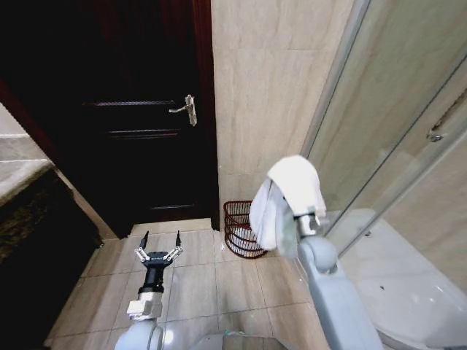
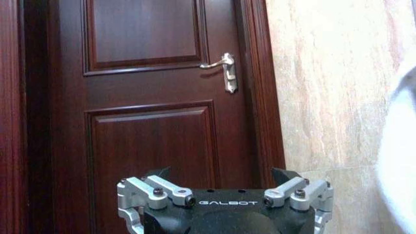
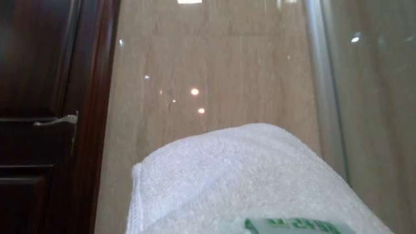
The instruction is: Discard the used towel into the hamper.
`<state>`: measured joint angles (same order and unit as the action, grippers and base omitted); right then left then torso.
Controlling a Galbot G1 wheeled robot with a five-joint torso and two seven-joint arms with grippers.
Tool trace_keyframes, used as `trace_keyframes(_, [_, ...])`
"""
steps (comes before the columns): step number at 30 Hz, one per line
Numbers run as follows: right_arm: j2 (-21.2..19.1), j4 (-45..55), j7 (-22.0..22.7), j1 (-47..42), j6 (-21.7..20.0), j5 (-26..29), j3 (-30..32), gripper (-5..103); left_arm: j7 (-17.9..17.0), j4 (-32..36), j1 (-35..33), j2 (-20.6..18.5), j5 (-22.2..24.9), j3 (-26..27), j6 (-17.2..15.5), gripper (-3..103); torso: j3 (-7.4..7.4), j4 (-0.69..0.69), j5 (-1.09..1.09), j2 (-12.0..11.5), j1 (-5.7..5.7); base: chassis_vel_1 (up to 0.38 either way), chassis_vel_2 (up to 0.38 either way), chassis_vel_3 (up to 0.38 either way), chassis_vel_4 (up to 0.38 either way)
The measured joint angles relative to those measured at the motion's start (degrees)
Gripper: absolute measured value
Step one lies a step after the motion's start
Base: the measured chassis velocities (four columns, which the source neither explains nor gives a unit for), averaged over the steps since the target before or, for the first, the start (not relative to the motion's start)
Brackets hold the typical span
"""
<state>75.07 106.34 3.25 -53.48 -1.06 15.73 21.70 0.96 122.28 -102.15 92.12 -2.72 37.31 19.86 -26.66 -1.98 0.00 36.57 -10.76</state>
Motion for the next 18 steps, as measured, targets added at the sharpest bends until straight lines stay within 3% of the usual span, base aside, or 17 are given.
trace_keyframes(8, [2.68,-15.4,-1.15,12.07,0.86,1.01,-1.93,4,-0.11,0.5,0.51,0.02,0.0,0.25,-0.65,100,0.0,0.0,-0.01,0.0,0.0,0.0,0.0,0.0,0.0])
trace_keyframes(18, [6.87,-31.29,-4.49,16.67,5.03,0.9,-1.55,4,-0.19,3.08,-0.55,0.02,-0.87,0.08,-0.16,100,0.0,0.0,0.0,0.0,0.0,0.0,0.0,0.0,0.0])
